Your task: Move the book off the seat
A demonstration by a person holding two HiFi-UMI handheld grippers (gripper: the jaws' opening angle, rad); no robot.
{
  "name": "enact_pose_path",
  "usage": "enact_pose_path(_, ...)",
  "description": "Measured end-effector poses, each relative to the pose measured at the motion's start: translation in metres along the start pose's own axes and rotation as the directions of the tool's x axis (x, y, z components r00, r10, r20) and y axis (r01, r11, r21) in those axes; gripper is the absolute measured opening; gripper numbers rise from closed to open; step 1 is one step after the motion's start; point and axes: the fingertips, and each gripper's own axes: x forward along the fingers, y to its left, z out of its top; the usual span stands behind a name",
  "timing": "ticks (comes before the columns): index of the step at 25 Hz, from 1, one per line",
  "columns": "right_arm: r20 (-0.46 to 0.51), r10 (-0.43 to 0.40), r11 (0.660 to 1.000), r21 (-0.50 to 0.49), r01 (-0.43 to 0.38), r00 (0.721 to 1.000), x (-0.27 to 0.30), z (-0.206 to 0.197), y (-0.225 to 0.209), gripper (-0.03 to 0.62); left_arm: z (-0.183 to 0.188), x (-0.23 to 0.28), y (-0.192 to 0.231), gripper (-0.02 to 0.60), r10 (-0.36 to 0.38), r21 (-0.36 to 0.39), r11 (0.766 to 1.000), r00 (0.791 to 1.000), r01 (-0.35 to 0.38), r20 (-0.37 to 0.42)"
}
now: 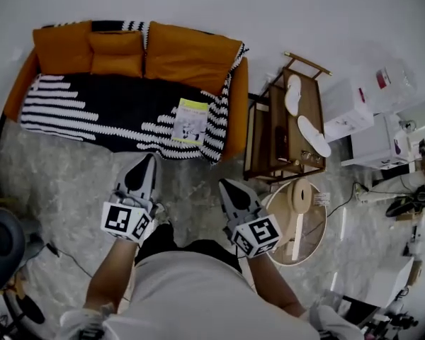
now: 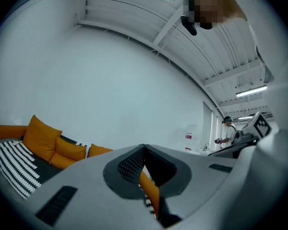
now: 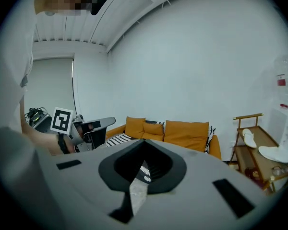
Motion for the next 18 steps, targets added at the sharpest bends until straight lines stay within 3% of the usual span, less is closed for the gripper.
enact_pose_path(5, -0.018, -0.025, 1.000, 0.011, 0.025, 1.000, 0.030, 0.008, -0.006, 0.021, -0.008, 0.018, 0.039, 0.017, 0.014, -0.050, 0.999, 0.999, -0.016, -0.031)
enact_pose_path(9, -0.015, -0.062, 0.998, 0.021, 0.062, 0.998, 0.040, 0.017, -0.028, 0.021, -0.017, 0.040, 0.036, 0.017, -0.028, -0.072, 0.997, 0.998, 0.023, -0.065)
enact_pose_path(14, -0.014, -0.074, 0.996, 0.050, 0.075, 0.997, 0.057, 0.022, -0.071, 0.021, -0.012, 0.086, 0.027, 0.017, -0.054, -0.048, 0.998, 0.996, 0.051, -0.066)
enact_pose_path(18, -0.015, -0.046, 0.997, 0.055, 0.047, 0.999, 0.082, 0.020, -0.106, 0.021, -0.005, 0.112, 0.030, 0.017, -0.014, -0.012, 1.000, 0.998, 0.013, -0.064)
